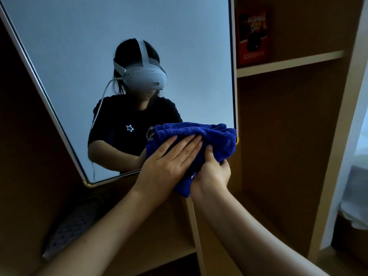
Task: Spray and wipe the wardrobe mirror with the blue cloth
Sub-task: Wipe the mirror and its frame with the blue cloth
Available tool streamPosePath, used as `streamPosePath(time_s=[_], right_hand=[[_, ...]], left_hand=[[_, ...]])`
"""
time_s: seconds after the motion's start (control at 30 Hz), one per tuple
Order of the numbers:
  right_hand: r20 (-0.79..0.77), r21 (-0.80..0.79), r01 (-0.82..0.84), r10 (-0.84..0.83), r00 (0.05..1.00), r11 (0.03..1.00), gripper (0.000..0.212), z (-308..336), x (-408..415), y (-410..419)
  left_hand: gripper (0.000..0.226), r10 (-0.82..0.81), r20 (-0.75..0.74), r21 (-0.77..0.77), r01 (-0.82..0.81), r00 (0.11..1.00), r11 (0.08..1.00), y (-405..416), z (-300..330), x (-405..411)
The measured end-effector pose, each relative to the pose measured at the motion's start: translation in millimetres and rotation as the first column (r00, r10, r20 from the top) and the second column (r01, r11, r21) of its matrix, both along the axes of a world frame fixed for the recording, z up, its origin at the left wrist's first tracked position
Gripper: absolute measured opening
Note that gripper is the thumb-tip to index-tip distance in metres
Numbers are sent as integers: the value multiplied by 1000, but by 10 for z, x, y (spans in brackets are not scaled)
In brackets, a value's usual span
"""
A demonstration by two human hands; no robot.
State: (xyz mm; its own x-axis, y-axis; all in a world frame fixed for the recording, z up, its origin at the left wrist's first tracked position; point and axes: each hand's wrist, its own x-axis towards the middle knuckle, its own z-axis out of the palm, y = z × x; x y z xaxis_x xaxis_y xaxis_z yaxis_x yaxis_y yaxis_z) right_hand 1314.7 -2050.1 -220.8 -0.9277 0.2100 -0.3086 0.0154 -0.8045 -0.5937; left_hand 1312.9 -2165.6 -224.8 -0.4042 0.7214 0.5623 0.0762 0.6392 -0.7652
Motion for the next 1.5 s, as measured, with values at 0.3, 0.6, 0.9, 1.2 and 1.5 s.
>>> streamPosePath(time_s=[0.3, 0.6, 0.9, 1.2, 1.5], right_hand=[[-13, 53, 44, -44, 999, 998, 47, 44, -86, 176], [-18, 50, -119, 120, 993, 992, 46, -3, 416, -193], [-44, -76, -287, 284, 958, 955, 43, -178, 598, -646], [-89, -140, -386, 377, 922, 912, 47, -177, 672, -1116], [-79, -84, -384, 378, 923, 920, 34, -138, 630, -942]], left_hand=[[50, -41, -5, 26, 42, 999, 999, 217, -26, -139], [71, 120, -29, 242, -110, 992, 964, -238, -484, 304], [62, 142, -77, 336, -108, 987, 936, -774, -651, 518], [48, 108, -93, 235, -83, 990, 968, -1306, -452, 677], [47, 83, -82, 225, -62, 993, 972, -1223, -421, 611]])
